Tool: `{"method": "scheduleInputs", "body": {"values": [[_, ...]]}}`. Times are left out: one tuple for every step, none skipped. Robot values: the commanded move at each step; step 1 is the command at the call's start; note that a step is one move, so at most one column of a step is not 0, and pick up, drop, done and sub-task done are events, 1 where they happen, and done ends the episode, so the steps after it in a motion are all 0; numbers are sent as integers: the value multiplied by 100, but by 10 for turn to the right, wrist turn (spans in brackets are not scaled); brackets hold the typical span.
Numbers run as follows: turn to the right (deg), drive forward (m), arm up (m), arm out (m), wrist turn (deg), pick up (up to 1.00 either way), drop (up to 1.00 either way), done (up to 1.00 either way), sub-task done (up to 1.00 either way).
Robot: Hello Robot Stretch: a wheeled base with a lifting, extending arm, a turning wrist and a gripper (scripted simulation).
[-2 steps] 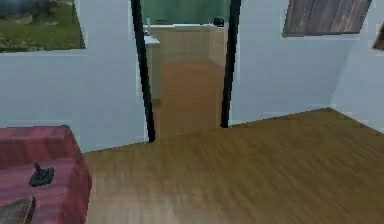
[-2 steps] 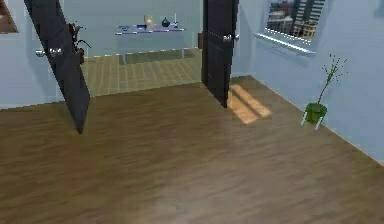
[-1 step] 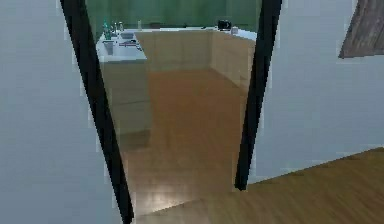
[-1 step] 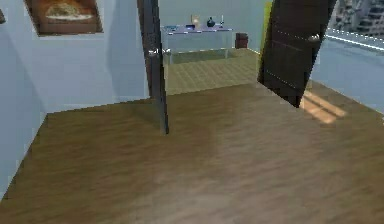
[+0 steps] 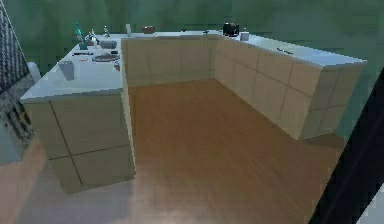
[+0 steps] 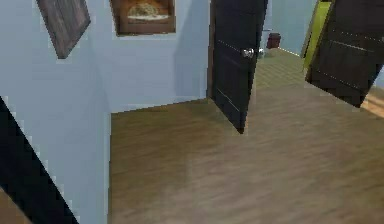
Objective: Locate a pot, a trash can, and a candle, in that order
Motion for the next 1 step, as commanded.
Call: {"method": "scheduleInputs", "body": {"values": [[-90, 0, 0, 0, 0, 0, 0, 0, 0]]}}
